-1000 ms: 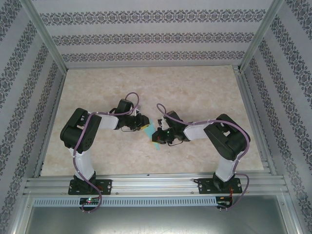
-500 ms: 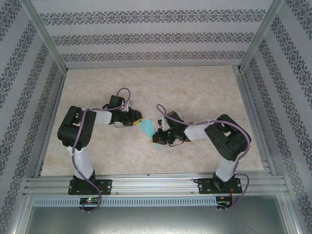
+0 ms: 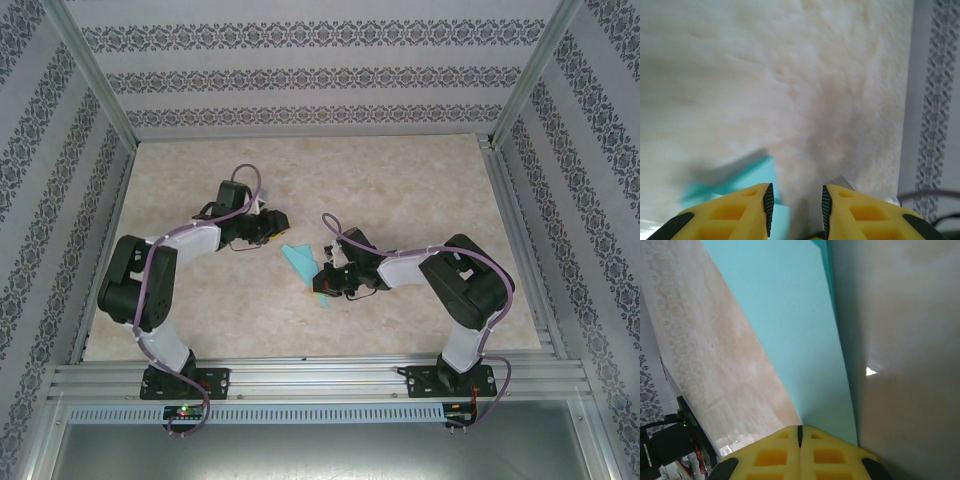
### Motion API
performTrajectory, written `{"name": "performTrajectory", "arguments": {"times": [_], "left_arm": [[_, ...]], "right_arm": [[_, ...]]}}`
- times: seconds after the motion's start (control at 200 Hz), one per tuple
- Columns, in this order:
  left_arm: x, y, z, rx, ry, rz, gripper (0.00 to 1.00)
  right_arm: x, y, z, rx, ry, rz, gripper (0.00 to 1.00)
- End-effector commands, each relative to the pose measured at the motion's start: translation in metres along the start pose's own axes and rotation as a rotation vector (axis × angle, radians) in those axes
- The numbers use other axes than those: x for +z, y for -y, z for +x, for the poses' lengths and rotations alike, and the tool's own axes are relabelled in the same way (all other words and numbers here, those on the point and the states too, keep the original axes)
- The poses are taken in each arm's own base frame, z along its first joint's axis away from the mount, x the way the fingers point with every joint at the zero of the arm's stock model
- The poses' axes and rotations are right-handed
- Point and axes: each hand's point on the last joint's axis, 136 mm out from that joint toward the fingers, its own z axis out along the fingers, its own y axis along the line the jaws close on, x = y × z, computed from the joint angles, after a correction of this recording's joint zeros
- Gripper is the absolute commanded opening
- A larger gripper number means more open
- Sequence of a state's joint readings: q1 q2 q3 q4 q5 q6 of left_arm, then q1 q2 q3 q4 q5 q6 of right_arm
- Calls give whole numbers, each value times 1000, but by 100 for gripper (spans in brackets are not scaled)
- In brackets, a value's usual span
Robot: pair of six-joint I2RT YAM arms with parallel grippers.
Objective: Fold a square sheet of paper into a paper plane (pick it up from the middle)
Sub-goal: Fold the wing for the fifth time at the center of the table.
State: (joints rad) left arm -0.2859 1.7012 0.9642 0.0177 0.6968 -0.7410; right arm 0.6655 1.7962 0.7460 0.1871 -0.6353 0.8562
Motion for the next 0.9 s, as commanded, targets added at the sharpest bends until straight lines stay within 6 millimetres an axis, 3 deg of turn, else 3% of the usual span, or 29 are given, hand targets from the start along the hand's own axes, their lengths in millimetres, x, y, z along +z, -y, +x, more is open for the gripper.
{"name": "performTrajectory", "arguments": {"times": [0.0,0.095,0.305,0.465,0.614,0.779,0.894], "left_arm": [[18,8,37,21,-80,-14,34],[36,0,52,6,-120,-26,33],[59,-29,65,-73,-157,-33,32],[64,-56,68,-108,-151,-139,29],[66,-74,69,-144,-145,-190,27],[64,-77,67,-148,-139,-193,27],[63,-75,67,-127,-149,-191,28]], "right_arm": [[10,37,20,95,-34,123,0],[11,36,19,96,-26,112,0],[9,37,22,96,-29,111,0],[3,31,28,77,-43,85,0],[-2,27,49,56,-85,56,0],[-10,44,77,71,-111,86,0],[-18,45,82,64,-98,80,0]]}}
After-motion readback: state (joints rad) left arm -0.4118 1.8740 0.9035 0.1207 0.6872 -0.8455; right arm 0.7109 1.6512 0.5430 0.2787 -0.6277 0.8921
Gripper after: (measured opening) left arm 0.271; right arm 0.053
